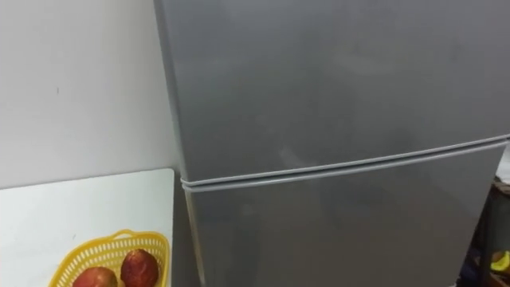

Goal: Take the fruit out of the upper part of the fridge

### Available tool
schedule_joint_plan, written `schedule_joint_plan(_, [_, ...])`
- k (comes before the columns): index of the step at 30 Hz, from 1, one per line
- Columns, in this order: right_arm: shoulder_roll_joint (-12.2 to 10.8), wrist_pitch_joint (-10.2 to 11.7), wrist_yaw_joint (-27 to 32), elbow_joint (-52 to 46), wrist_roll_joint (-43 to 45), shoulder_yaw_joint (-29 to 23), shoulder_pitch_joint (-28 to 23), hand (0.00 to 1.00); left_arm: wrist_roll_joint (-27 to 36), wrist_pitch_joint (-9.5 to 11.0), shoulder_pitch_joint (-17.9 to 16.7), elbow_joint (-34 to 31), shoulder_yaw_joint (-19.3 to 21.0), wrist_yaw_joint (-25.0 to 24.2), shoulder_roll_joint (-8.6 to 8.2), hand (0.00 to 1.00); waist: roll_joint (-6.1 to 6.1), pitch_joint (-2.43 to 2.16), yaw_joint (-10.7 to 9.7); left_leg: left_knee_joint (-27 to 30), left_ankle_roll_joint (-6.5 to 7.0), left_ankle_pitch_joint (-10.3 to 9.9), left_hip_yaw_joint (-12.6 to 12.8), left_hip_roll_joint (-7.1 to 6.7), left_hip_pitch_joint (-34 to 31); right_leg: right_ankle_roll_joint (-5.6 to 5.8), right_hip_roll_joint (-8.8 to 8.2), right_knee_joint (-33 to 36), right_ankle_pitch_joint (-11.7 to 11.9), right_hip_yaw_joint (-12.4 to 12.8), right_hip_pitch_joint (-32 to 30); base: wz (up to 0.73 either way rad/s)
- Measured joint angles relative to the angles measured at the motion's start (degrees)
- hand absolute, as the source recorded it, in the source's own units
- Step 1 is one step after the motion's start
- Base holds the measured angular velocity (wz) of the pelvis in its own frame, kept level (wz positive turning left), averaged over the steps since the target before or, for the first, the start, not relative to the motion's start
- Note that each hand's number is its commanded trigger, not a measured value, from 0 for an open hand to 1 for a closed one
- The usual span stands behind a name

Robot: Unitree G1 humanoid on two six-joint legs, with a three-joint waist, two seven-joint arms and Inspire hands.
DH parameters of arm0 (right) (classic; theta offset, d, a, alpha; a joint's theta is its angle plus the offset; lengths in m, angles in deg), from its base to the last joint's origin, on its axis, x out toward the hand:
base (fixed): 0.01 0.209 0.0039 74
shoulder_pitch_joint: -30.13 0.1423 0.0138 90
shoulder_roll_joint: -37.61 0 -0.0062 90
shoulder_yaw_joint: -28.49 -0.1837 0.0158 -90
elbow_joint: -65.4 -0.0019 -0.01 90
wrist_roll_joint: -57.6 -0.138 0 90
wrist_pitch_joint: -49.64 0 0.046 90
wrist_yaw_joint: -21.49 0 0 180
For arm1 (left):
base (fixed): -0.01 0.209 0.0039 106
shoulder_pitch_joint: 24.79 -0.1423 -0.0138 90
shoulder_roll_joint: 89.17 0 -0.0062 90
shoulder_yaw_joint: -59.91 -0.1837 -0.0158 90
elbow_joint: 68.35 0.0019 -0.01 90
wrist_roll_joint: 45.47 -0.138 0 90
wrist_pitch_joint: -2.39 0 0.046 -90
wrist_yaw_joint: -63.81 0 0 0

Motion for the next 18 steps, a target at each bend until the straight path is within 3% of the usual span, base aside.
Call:
schedule_joint_plan(6, [-3.73,-0.85,-0.34,9.42,0.25,-0.09,-0.03,0.00,0.02,-1.28,-0.42,0.93,1.05,-0.66,-1.86,0.00,-0.12,0.13,0.10,0.06,-0.02,0.01,-0.46,0.04,-0.12,0.08,0.01,-0.13,-0.19,-0.49,0.31,0.04])
schedule_joint_plan(15, [-3.58,-1.54,-5.00,25.77,4.99,1.87,2.40,0.00,-0.06,-2.00,0.17,0.46,0.95,-1.43,-1.77,0.00,-0.93,0.43,1.63,0.40,0.00,0.00,-1.68,-0.02,-0.19,0.26,-0.19,-0.89,-0.25,-1.16,1.01,0.07])
schedule_joint_plan(18, [-3.64,-3.39,-8.58,32.62,6.74,2.64,3.58,0.00,-0.20,-2.32,0.04,-0.29,1.11,-1.92,-1.76,0.00,-0.86,0.43,1.86,0.46,-0.01,-0.01,-1.92,-0.07,-0.39,0.25,-0.20,-1.27,-0.27,-1.43,1.14,0.07])
